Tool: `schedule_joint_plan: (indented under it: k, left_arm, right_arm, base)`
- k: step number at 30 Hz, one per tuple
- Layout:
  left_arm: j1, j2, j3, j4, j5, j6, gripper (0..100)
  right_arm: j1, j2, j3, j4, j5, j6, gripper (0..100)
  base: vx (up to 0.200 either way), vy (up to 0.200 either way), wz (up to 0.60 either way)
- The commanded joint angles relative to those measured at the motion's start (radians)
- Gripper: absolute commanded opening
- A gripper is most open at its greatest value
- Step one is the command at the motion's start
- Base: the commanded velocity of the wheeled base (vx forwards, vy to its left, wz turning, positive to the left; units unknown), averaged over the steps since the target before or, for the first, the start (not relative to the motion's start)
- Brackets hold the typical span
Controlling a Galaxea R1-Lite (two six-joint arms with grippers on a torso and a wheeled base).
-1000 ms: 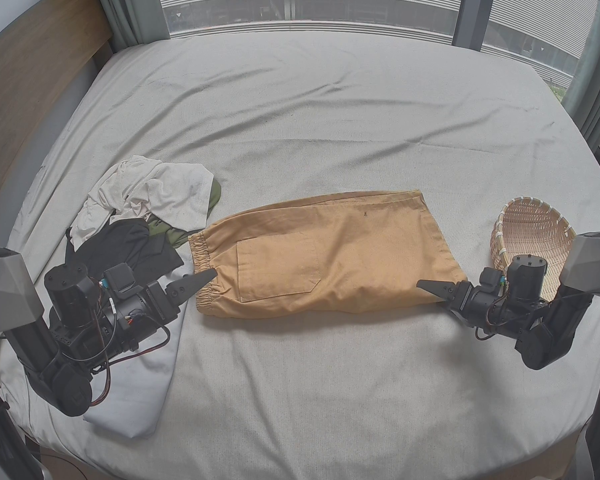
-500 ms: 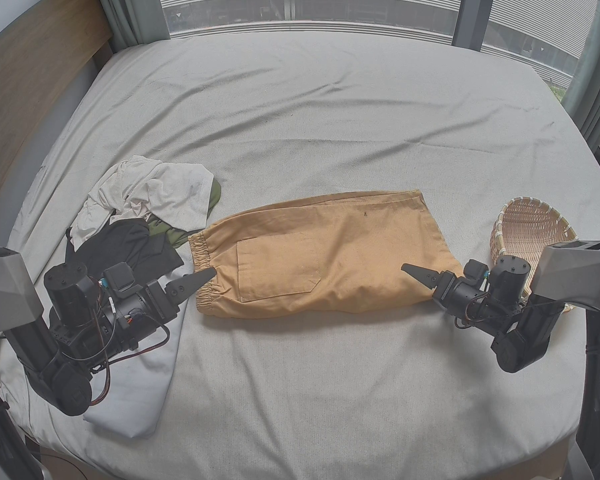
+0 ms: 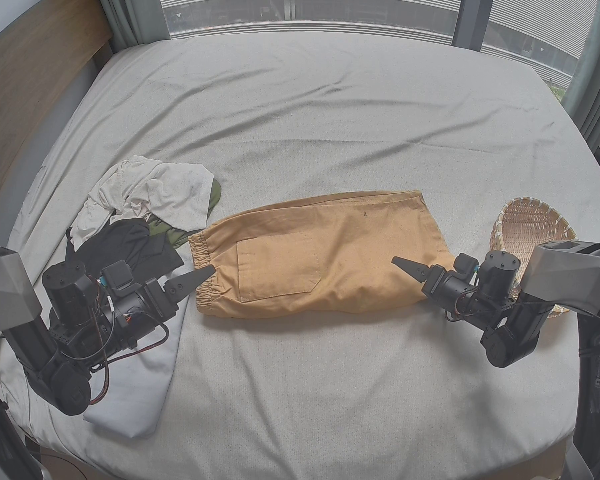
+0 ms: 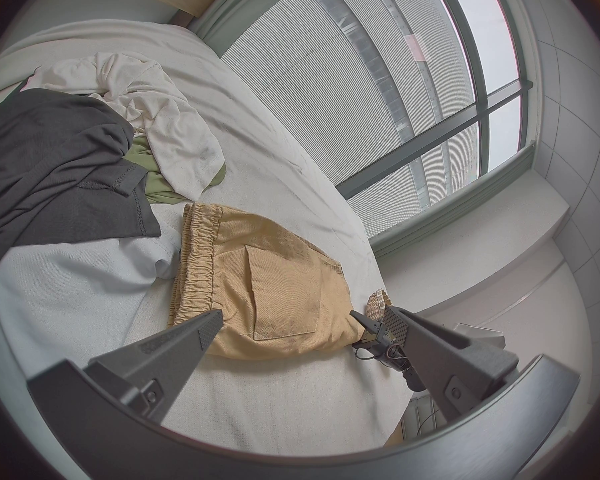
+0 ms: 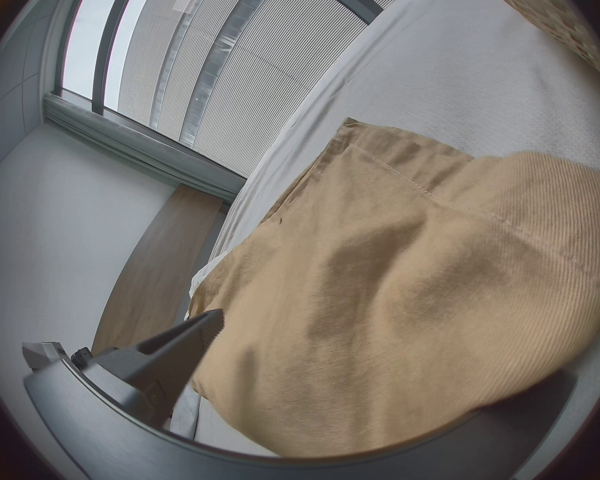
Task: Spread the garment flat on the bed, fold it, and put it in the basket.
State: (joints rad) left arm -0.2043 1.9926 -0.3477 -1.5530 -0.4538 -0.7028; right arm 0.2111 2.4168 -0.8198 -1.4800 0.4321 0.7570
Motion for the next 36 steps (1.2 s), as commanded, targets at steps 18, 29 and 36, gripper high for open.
schedule_joint_plan:
  k: [18,29,36]
  left_arm:
    - [-0.003,0.009,0.003,-0.002,-0.003,-0.001,100]
    - [-0.001,0.043,-0.001,-0.002,0.003,-0.003,100]
    - [-0.007,0.101,-0.001,-0.002,0.006,0.002,100]
  right_arm:
    - [0.027,-0.081,0.157,-0.006,0.004,-0.134,0]
    - [0.011,-0.176,0.367,-0.014,0.002,-0.277,0]
    - [-0.016,-0.205,0.496,-0.034,0.002,-0.346,0]
  base:
    - [0.0,0.0,0.0]
    - [0.0,0.0,0.0]
    - [0.0,0.0,0.0]
